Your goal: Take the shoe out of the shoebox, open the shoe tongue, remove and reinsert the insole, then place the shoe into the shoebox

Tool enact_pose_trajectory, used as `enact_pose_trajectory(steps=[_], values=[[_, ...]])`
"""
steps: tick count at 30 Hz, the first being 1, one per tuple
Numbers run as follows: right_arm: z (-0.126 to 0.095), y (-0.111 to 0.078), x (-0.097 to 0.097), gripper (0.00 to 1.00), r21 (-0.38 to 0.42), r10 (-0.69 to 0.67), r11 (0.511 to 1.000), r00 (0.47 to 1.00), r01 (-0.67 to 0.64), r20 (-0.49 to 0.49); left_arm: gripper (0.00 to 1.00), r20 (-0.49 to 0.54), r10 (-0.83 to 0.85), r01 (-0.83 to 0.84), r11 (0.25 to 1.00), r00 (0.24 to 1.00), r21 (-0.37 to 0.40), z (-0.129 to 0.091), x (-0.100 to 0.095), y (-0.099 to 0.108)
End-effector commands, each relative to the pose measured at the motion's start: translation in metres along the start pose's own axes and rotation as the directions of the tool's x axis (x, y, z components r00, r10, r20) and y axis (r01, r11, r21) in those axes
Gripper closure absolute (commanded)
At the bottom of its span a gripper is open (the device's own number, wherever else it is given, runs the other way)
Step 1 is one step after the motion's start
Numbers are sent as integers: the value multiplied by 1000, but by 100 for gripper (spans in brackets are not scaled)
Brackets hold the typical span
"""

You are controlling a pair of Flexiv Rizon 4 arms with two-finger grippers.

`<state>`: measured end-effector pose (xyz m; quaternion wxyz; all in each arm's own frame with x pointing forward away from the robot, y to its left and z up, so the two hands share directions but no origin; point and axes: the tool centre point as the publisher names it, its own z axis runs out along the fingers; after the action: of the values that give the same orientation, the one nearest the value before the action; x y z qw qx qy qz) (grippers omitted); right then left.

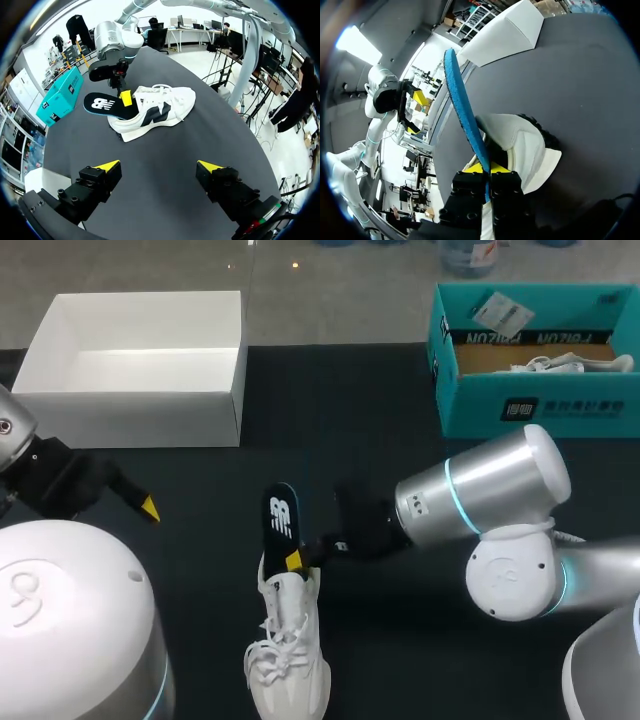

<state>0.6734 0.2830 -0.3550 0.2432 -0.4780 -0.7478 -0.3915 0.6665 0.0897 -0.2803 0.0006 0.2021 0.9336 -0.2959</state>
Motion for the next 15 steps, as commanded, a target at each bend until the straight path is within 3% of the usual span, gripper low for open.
enact_pose_trajectory(steps=[1, 7, 8, 9, 12, 14, 15], values=[[11, -7, -1, 100, -6, 9, 1000, 1000, -9, 0, 0, -2, 0, 0, 1000, 1000, -1, 0, 0, 1], [8, -9, -2, 100, -7, 18, 1000, 1000, -18, -1, 0, -2, 0, 0, 1000, 1000, -1, 0, 0, 1], [7, -8, -2, 61, -8, 18, 1000, 1000, -18, -1, 0, -2, 0, 0, 1000, 1000, -1, 0, 0, 1], [5, -7, -2, 53, -10, 17, 1000, 1000, -17, -1, 0, -2, 0, 0, 1000, 1000, -1, 0, 0, 1], [1, -2, 0, 41, -15, 4, 1000, 1000, -3, 11, 0, -2, 0, 0, 1000, 1000, -1, 0, 0, 1], [-2, 2, 2, 39, -19, -5, 1000, 1000, 6, 17, 0, -2, 0, 0, 1000, 1000, -1, 0, 0, 1], [-4, 5, 2, 28, -21, -12, 1000, 1000, 12, 22, 0, -2, 0, 0, 1000, 1000, -1, 0, 0, 1]])
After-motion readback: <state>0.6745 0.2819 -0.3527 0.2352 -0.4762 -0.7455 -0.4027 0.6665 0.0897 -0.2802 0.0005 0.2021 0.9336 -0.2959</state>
